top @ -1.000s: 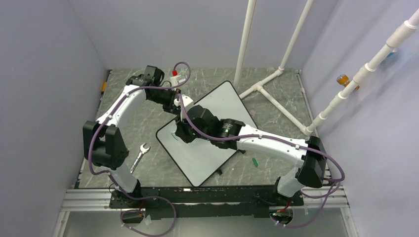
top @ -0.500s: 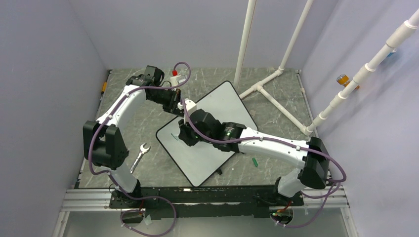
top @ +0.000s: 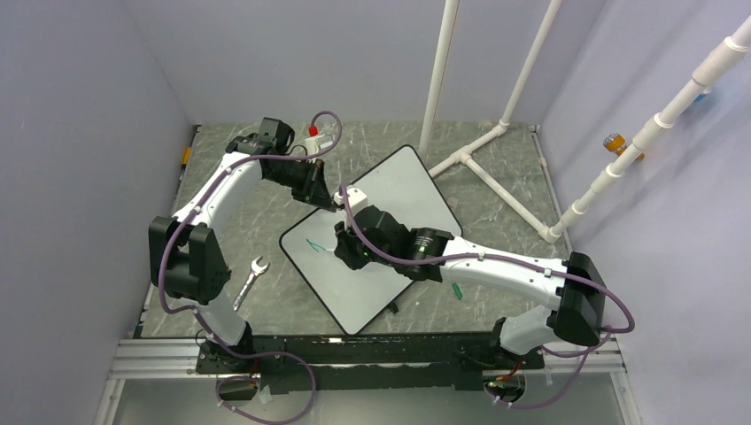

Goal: Write a sentence on the whiteboard

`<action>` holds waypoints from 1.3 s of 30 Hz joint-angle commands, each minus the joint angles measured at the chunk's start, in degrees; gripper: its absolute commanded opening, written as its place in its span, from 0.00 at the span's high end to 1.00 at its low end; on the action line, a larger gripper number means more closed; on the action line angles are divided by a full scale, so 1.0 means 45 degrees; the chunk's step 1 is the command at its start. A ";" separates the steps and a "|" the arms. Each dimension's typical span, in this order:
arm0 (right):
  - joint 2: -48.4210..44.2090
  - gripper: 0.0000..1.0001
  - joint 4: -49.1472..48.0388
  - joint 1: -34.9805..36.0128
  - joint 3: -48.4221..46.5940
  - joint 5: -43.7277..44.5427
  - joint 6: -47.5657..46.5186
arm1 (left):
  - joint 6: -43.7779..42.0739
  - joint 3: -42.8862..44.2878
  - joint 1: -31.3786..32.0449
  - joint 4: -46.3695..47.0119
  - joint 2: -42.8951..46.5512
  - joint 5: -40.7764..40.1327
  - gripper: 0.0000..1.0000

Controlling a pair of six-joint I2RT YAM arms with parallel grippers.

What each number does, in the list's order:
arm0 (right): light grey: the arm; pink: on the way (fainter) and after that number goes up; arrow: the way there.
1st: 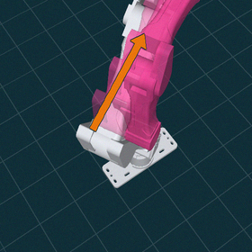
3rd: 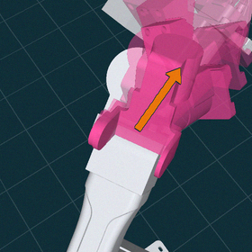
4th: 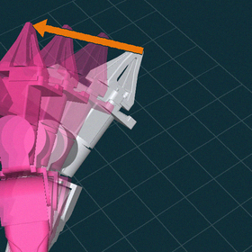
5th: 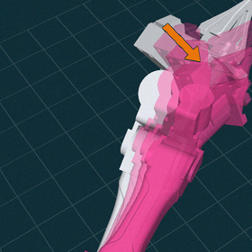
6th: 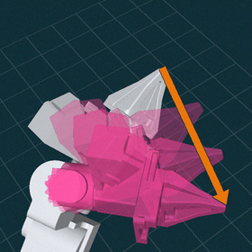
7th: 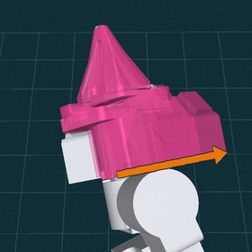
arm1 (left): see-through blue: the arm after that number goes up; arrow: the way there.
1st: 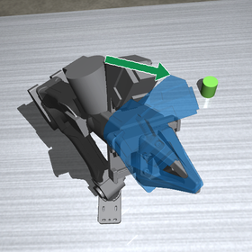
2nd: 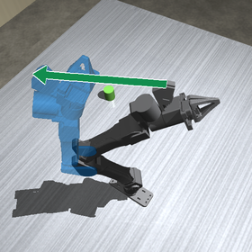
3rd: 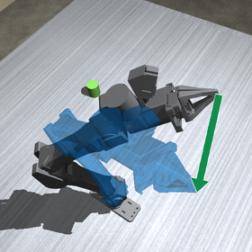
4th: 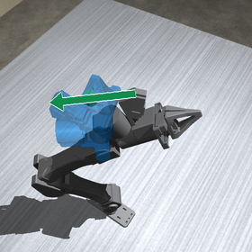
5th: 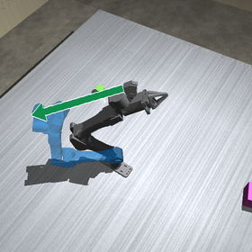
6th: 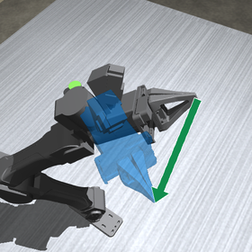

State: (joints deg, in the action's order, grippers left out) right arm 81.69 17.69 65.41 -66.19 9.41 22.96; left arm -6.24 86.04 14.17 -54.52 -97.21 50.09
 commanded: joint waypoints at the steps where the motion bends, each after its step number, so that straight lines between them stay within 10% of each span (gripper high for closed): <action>1: 0.0130 1.00 0.0124 -0.0077 -0.0542 0.0529 -0.0040 | -0.0840 -0.0018 -0.0025 0.1120 0.0586 -0.1459 1.00; 20: 0.1621 1.00 0.0576 -0.0313 -0.3050 0.0295 -0.0923 | -0.0875 0.0011 0.0020 0.1103 0.0508 -0.1478 1.00; 39: 0.0015 1.00 0.0140 -0.0335 -0.1231 0.0271 -0.0377 | -0.0840 0.0021 0.0014 0.1100 0.0586 -0.1543 1.00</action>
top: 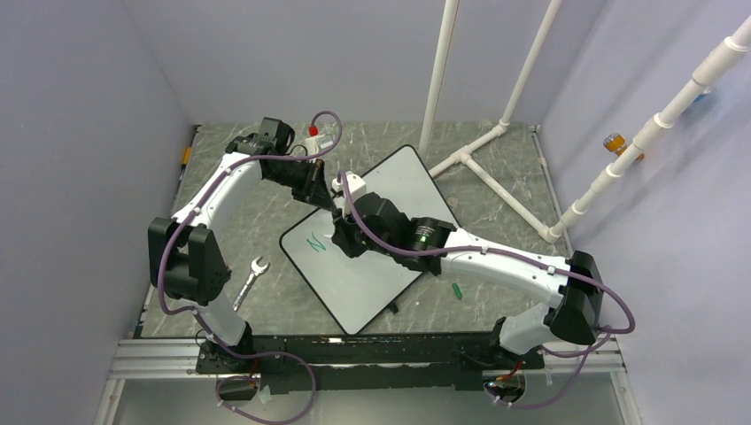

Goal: Write a sentence on the whiteboard

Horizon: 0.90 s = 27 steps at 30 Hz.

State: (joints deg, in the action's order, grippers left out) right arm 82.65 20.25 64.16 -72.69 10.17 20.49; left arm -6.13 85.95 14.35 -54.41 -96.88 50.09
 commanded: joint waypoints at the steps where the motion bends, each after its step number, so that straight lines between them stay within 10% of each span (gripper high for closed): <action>1: -0.0171 1.00 -0.0468 -0.0076 0.0231 0.0058 0.0175 | -0.0869 0.0040 -0.0025 0.1076 0.0509 -0.1545 1.00; 27: 0.0117 1.00 -0.0458 -0.0759 0.0490 0.0230 0.0195 | -0.0865 0.0035 -0.0014 0.1076 0.0494 -0.1462 1.00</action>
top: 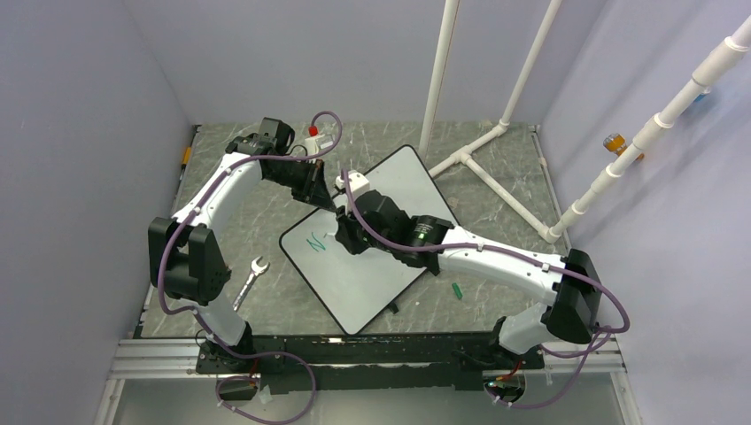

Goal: Write a sentence on the whiteboard

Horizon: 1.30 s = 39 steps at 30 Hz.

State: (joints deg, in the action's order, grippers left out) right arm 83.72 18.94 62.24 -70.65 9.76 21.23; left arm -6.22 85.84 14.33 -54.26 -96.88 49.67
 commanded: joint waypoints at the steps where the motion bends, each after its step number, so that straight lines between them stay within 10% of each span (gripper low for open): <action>1: -0.0111 1.00 -0.0149 -0.0363 -0.0042 0.0323 0.0013 | -0.0845 0.0064 -0.0004 0.1042 0.0494 -0.1370 1.00; 39: -0.0524 1.00 -0.0371 -0.0354 0.1113 -0.0548 0.0573 | -0.0867 0.0064 0.0019 0.1015 0.0533 -0.1427 1.00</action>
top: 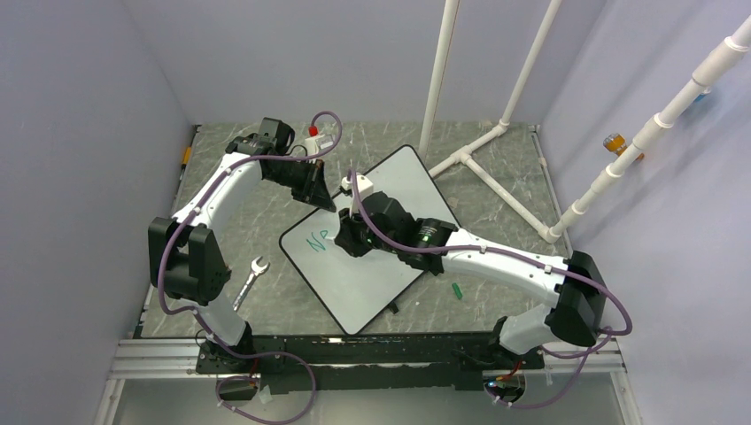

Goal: Write a sentence on the whiteboard

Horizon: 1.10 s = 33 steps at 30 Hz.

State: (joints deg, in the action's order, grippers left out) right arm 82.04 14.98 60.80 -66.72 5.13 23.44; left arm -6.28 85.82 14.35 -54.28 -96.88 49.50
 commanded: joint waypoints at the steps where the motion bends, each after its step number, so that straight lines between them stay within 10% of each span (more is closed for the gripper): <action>1: -0.0173 1.00 0.0575 -0.0036 0.0237 0.0570 0.0098 | -0.0857 0.0069 0.0014 0.1019 0.0543 -0.1389 1.00; 33: -0.0260 1.00 0.0659 -0.0730 -0.1687 -0.0170 -0.0100 | -0.0820 0.0069 0.0023 0.1047 0.0589 -0.1225 1.00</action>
State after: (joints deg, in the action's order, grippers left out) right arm 81.25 20.36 58.41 -71.61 6.00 22.96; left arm -6.11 85.82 14.48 -54.30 -96.47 49.80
